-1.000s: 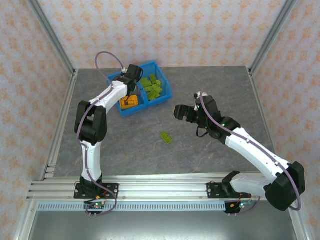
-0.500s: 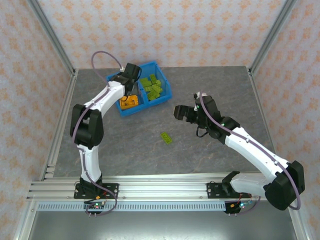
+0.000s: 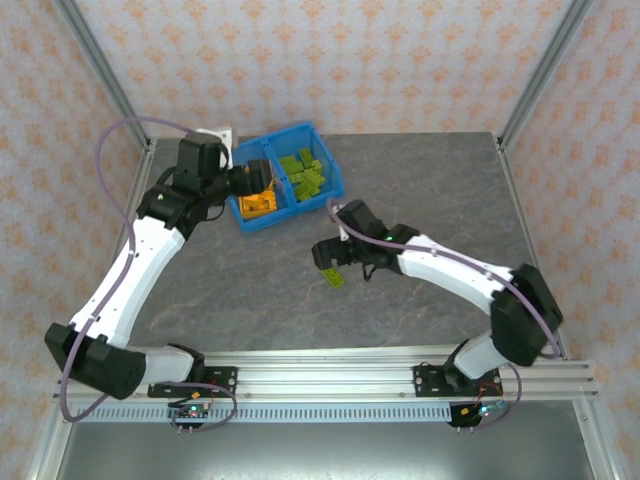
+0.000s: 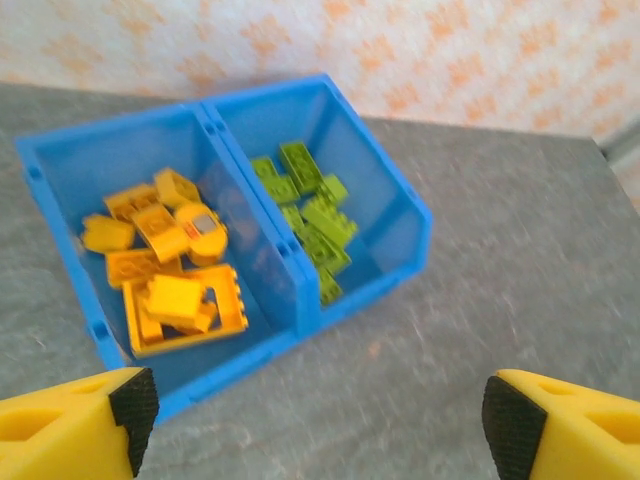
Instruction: Sort the legos into containers by color
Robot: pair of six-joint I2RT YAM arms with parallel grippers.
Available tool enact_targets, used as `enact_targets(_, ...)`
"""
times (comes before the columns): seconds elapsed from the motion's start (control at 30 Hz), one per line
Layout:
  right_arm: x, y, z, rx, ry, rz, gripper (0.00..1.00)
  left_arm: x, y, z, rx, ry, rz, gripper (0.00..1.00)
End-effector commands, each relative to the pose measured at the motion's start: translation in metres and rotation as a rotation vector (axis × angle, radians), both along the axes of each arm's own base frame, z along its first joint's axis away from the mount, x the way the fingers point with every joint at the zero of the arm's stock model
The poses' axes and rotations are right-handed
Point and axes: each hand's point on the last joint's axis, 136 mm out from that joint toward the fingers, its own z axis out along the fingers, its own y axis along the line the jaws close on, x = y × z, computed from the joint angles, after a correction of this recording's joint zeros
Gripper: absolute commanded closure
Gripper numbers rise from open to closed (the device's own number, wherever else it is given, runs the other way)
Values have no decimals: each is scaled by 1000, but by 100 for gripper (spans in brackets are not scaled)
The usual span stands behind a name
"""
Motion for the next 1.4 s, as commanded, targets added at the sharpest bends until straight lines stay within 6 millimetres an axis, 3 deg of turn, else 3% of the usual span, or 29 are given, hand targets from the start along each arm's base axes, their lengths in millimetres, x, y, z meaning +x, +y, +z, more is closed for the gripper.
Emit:
enact_targets(0.0,-1,6,-25,-102,28,74,3,-32,-20,-28,-16,97,-143,11)
enact_targets(0.23,-2,3,-78,-278,103,125,13,-86,-19,-49,76,156,-248,6)
enact_targets(0.4,-9,2,-97,-307,148,143,33,-86,-5,-52,148,120,-208,5)
enact_targets(0.63,-11,-3,-93,-310,139,121,65,-90,-21,-53,121,112,-312,4)
enact_targets(0.8,2,2,-57,-236,47,66,72,-99,-33,-53,88,102,-400,0)
enact_targets(1.0,43,18,28,-19,-108,-37,73,-106,-39,-48,63,68,-445,0)
enact_targets(1.17,95,32,95,137,-274,-110,73,-112,-43,-46,55,46,-490,0)
enact_targets(1.27,131,43,120,162,-339,-140,73,-112,-37,-41,59,26,-471,0)
enact_targets(1.37,167,56,128,162,-370,-159,72,-113,-26,-36,83,-3,-426,0)
